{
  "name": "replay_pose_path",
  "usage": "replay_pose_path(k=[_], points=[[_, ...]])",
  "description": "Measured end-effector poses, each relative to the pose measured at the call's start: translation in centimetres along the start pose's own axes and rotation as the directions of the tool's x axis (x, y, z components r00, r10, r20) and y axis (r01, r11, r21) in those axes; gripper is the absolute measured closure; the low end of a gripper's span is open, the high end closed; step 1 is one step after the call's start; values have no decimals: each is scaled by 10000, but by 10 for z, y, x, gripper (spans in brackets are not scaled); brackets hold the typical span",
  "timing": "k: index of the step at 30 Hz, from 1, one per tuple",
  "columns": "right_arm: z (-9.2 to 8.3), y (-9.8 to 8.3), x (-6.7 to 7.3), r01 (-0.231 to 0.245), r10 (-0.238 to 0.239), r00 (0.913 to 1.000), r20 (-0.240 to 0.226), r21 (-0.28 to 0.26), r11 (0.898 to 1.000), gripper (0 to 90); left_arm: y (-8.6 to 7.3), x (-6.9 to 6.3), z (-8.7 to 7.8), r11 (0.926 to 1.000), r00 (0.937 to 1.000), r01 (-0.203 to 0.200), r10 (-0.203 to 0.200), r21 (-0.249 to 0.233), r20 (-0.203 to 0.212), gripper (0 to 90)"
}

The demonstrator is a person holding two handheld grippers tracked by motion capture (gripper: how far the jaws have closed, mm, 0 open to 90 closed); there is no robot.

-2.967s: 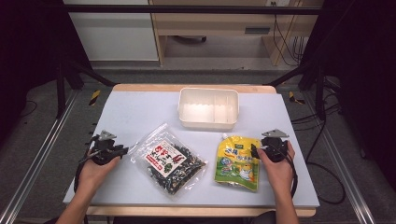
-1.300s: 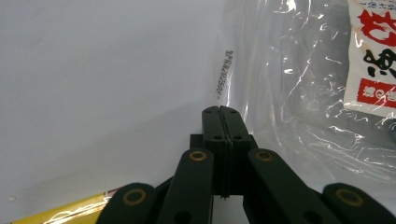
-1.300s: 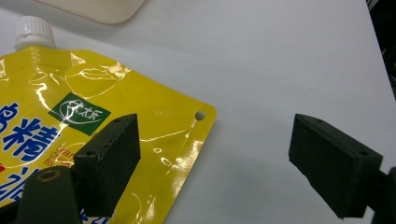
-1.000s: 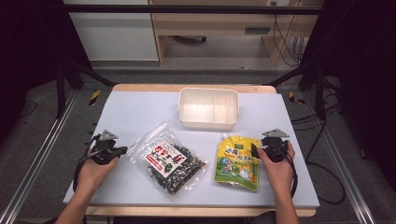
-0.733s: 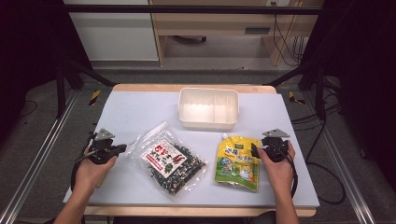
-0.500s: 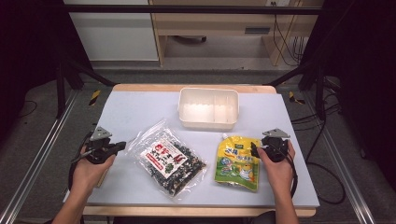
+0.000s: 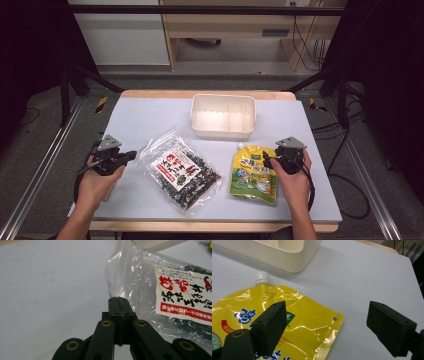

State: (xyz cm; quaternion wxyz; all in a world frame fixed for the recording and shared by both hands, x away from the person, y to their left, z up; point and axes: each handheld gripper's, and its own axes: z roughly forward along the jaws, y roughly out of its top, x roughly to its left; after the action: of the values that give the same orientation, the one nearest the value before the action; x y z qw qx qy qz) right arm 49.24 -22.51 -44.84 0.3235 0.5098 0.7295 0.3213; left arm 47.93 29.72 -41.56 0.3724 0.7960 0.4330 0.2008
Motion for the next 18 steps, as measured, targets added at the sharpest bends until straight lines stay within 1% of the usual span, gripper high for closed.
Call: replay_pose_path(k=[1,2,4,6,7,9,10,14,16,18], points=[[0,1,2,163,-163,9999,-10,-62,9998,170,0,0,0,10000,10000,-1,1,-6,6,900],[-1,2,6,207,-207,9998,-80,-73,9998,170,0,0,0,10000,10000,4,-4,-13,7,900],[-1,3,8,345,-347,9994,-97,-127,9993,170,1,0,-1,10000,10000,20,-20,-48,12,900],[-1,3,9,312,-313,9994,-116,-131,9994,170,1,1,-1,10000,10000,-2,2,-40,5,900],[-1,3,9,448,-450,9989,-102,-159,9989,170,1,0,-1,10000,10000,-1,1,-29,24,900],[-1,3,10,421,-423,9991,-93,-133,9990,170,1,0,-1,10000,10000,-9,9,-27,18,900],[-1,3,10,332,-333,9994,-85,-107,9994,170,1,1,-1,10000,10000,-22,22,-26,24,900],[-2,3,10,316,-317,9995,-80,-126,9994,170,1,0,-1,10000,10000,-69,69,-23,46,900],[-2,4,10,347,-349,9993,-101,-188,9992,170,2,-1,-1,9999,9999,-89,89,-67,84,900],[-4,6,13,324,-333,9991,-244,-348,9989,171,3,-2,-2,9998,9999,-139,140,-105,93,900]])
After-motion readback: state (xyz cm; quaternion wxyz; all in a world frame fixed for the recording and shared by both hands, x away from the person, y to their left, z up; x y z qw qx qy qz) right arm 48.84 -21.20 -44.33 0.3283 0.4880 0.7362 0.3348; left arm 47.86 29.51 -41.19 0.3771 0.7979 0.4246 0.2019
